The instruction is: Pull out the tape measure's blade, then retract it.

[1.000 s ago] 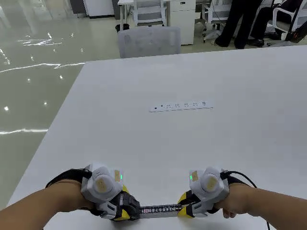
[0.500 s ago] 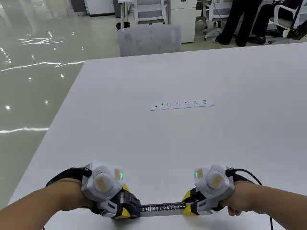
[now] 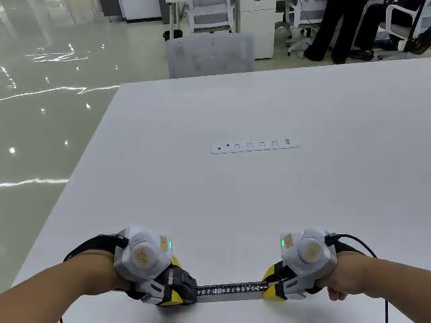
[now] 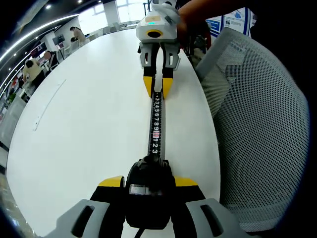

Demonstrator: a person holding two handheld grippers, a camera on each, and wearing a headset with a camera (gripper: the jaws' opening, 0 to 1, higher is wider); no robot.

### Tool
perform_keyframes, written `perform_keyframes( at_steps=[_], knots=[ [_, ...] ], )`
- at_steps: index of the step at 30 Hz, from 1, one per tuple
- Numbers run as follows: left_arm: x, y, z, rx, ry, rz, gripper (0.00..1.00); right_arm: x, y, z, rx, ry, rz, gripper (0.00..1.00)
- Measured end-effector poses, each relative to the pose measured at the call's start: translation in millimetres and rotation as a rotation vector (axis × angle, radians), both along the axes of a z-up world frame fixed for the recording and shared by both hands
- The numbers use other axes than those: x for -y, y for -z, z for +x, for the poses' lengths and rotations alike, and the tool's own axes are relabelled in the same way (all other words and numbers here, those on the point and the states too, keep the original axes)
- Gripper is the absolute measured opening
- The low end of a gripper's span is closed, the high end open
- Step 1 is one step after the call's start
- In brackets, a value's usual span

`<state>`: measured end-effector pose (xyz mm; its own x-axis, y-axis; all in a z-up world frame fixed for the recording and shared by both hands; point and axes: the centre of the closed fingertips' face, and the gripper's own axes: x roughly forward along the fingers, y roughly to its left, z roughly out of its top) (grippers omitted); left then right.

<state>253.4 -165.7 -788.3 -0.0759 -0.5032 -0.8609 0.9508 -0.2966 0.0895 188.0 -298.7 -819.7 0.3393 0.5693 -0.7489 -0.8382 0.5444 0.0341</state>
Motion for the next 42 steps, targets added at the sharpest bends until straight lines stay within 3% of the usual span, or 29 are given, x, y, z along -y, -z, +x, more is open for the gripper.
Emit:
perform_keyframes(
  at_steps=[42],
  knots=[
    [0.5,0.0,0.7,0.005,-0.006,-0.014,0.32,38.8,-1.3,-17.5,-0.01,0.054,0.006,0.12]
  ],
)
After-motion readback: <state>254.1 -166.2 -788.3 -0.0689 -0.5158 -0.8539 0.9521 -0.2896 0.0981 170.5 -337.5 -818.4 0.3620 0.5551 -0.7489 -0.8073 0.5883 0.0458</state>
